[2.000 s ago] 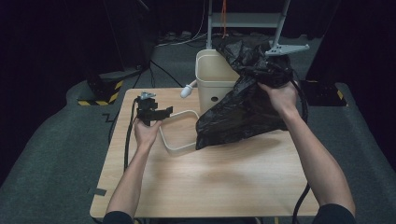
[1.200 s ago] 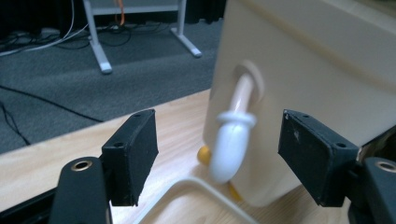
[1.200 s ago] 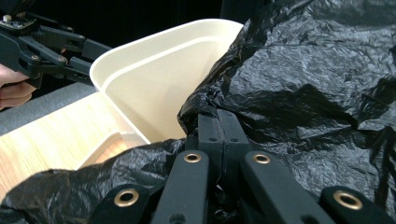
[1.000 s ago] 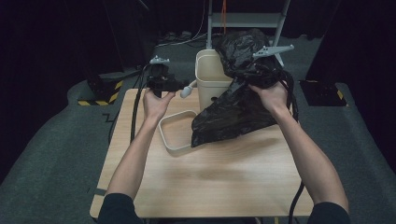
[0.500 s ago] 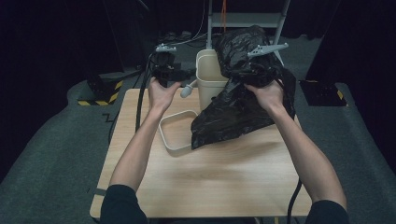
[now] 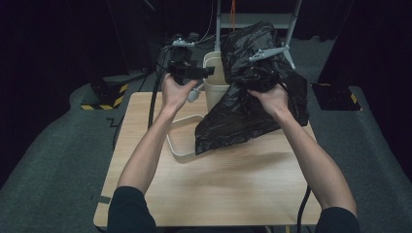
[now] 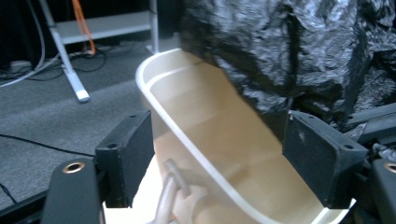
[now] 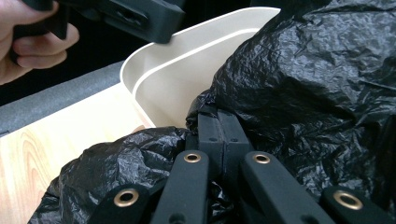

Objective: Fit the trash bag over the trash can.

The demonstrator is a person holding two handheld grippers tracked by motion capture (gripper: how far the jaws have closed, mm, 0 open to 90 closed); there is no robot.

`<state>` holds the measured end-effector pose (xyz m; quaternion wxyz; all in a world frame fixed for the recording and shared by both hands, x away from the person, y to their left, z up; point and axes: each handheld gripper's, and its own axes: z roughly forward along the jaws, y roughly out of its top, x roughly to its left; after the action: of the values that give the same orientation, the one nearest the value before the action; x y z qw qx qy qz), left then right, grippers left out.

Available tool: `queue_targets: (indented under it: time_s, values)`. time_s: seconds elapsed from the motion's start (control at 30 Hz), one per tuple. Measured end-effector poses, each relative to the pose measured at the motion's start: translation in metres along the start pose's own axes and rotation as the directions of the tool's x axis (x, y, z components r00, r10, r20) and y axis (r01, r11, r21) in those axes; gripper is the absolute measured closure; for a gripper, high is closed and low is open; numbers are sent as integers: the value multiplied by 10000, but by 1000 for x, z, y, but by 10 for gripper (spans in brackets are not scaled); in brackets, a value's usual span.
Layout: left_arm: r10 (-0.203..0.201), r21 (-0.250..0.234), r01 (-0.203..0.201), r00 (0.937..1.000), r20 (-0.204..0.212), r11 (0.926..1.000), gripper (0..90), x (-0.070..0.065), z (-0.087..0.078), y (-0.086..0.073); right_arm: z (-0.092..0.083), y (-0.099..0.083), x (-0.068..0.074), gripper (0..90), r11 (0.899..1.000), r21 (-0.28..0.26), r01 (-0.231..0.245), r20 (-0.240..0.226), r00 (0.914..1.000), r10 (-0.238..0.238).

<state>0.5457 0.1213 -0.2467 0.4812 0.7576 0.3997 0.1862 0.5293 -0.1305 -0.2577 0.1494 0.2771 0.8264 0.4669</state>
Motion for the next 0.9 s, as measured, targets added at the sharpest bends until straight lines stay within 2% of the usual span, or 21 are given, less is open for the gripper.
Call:
queue_targets:
  time_s: [0.23, 0.5, 0.6, 0.63, 0.7, 0.83, 0.9]
  values:
    - [283, 91, -286, 9990, 342, 9996, 213, -17, 17, 13, 0, -1, -3, 899, 9999, 33, -127, -99, 9999, 127]
    - [326, 221, -344, 9966, 754, 9992, 224, -27, 34, 23, 0, -1, -5, 898, 9998, 84, -168, -256, 9995, 170]
    - [512, 389, -532, 9973, 519, 9978, 350, -32, 39, 25, 0, -1, -4, 897, 9999, 89, -117, -284, 9995, 119]
    - [132, 89, -136, 9991, 408, 9999, 416, -37, 44, 24, 0, -1, -3, 896, 9999, 112, -99, -276, 9996, 102]
    - [437, 556, -467, 9976, 539, 9974, 553, -35, 45, 25, 0, -1, -2, 875, 9999, 135, 16, -239, 9997, -12]
    - [1051, 1074, -1128, 9917, 747, 9878, 796, -37, 49, 24, -2, -3, 1, 783, 9999, 105, 114, -16, 9999, -114]
    - [1480, 1269, -1546, 9872, 598, 9798, 856, -41, 50, 22, -6, -3, 2, 718, 9997, 19, 241, 199, 9995, -241]
